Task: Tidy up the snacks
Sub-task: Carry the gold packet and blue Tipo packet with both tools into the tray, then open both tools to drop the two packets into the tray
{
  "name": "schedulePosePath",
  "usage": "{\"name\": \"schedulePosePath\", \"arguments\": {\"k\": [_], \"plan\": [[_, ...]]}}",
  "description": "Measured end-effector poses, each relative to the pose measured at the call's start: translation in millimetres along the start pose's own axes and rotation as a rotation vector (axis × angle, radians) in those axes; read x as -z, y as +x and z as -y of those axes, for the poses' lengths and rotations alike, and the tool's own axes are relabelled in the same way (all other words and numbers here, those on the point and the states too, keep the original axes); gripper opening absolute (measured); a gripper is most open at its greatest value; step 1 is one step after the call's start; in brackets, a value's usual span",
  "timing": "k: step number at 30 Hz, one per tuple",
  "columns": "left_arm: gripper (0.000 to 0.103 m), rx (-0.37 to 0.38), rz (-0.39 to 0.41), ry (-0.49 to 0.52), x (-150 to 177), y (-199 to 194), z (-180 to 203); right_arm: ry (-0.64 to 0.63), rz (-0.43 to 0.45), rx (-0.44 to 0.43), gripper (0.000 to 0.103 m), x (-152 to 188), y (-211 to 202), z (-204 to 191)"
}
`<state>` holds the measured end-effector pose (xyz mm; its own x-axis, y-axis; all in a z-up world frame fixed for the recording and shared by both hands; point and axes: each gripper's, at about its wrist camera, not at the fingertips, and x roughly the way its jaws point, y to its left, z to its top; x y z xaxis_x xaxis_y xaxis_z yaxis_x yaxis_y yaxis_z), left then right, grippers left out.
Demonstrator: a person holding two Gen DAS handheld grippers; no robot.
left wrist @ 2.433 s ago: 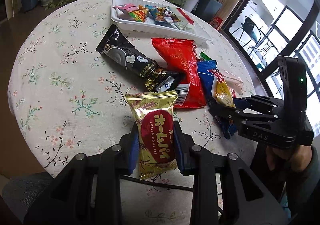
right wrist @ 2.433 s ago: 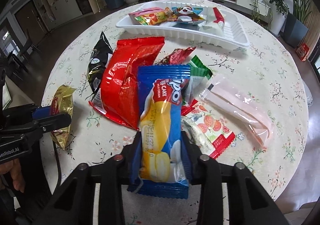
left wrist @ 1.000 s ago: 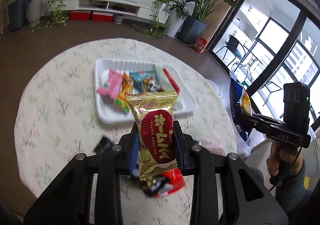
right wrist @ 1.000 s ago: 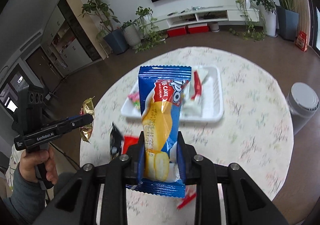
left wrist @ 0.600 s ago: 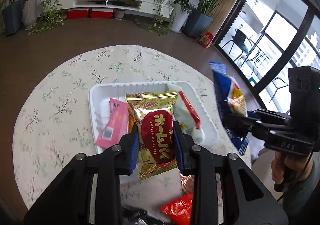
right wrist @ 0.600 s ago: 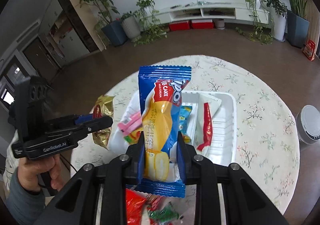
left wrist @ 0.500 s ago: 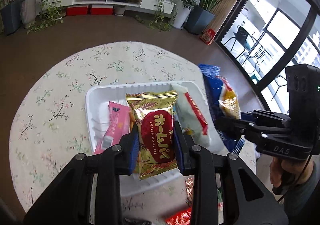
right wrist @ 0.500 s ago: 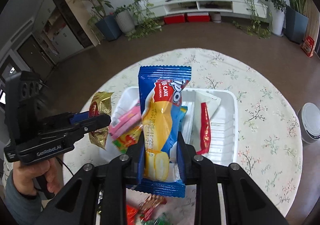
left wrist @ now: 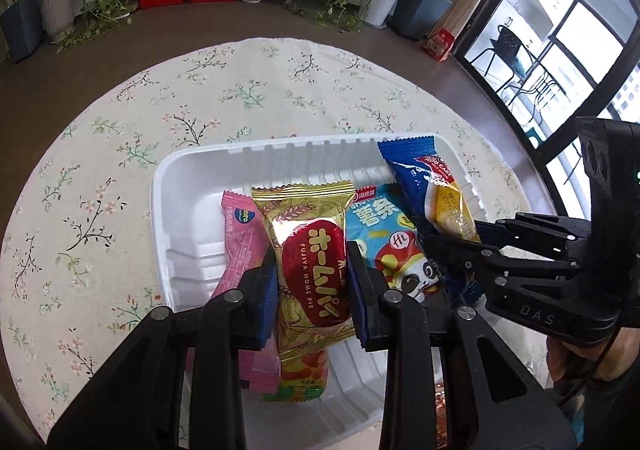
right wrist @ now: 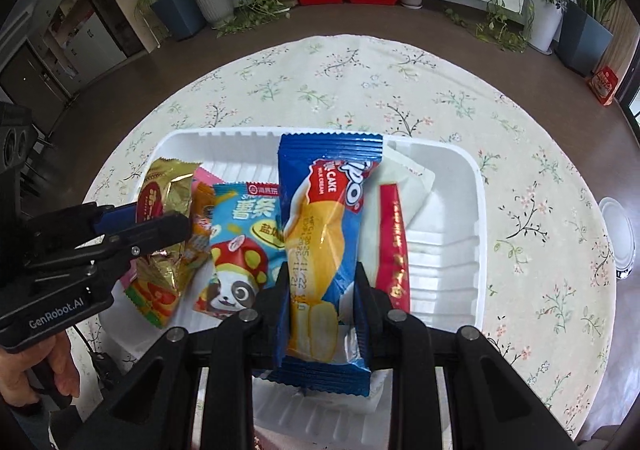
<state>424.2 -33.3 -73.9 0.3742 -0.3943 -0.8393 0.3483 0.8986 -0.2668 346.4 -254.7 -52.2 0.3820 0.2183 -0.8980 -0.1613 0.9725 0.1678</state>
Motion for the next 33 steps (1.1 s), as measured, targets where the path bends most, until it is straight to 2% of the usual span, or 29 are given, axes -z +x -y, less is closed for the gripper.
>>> {"name": "schedulePosePath", "arguments": {"k": [5, 22, 26, 28, 30, 33], "plan": [[0.028, -0.019, -0.008, 0.025, 4.3, 6.9, 4.0, -0.001, -0.033, 0.038, 0.029, 1.8, 5.9, 3.6], [0.03, -0.041, -0.02, 0.03, 11.8, 26.7, 10.7, -0.012, -0.026, 0.052, 0.029, 8.3, 15.6, -4.3], [0.03, -0.035, -0.02, 0.019, 12.1, 24.9, 9.3, -0.027, -0.018, 0.062, 0.033, 9.6, 13.4, -8.2], [0.035, -0.035, -0.013, 0.02, 12.6, 22.3, 10.2, -0.037, -0.015, 0.073, 0.038, 9.6, 11.5, -10.5], [0.055, -0.041, -0.001, 0.017, 12.3, 17.8, 10.5, -0.041, -0.003, 0.081, 0.042, 9.0, 7.9, -11.8], [0.064, -0.038, 0.016, 0.008, 10.9, 10.2, 10.1, -0.041, 0.015, 0.088, 0.044, 9.1, 1.2, -12.6]]}}
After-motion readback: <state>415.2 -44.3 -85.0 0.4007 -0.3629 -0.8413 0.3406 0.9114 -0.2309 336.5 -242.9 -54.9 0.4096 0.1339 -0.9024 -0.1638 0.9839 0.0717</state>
